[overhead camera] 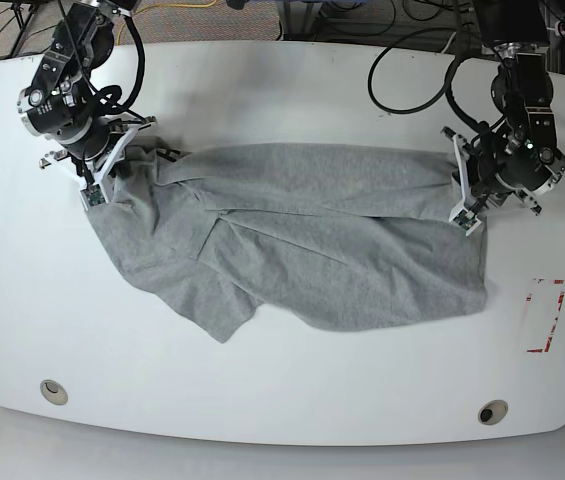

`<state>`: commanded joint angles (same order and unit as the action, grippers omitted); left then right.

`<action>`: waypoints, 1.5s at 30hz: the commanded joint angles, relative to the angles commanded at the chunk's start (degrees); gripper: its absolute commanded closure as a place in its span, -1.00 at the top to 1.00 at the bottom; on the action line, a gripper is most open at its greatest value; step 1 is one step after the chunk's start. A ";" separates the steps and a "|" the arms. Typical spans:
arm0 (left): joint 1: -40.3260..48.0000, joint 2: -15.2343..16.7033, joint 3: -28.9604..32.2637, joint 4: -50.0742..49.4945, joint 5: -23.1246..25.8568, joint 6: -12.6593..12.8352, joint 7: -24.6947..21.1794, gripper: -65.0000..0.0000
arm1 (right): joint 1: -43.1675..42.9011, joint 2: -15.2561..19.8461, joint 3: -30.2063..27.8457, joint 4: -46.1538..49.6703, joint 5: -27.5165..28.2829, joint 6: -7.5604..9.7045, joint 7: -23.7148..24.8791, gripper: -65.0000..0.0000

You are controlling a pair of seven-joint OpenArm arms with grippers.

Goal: Layout the t-shirt on the table in an organized manner, then fold the t-shirt properly
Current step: 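Pull the grasped edge away from the right gripper, spreading the shirt, then lift the shirt with both grippers and open them to release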

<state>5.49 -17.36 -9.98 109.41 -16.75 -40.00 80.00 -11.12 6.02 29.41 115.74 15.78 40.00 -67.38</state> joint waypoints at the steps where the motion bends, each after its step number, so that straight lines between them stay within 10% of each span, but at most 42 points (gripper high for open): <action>1: 0.62 -0.70 -0.53 0.00 -0.70 0.00 0.00 -0.96 | 0.00 0.00 0.00 0.00 0.00 0.00 -0.09 -1.00; 19: 8.79 -12.66 -11.25 -0.18 -10.20 0.00 0.00 -0.96 | -4.13 0.00 0.00 0.18 0.09 0.00 -0.18 -1.00; 39: 14.95 -13.89 -11.60 -0.35 -10.02 0.00 -0.31 -0.95 | -12.92 -2.73 0.26 0.18 0.00 0.00 -0.26 -0.99; 45: 17.76 -15.91 -11.69 -0.44 -9.93 0.00 -1.89 -0.95 | -13.89 -2.73 0.35 0.18 0.00 0.00 -0.26 -0.50</action>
<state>23.25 -33.27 -21.67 108.97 -26.68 -40.00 78.11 -25.01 3.30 29.76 115.91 15.78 40.00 -67.65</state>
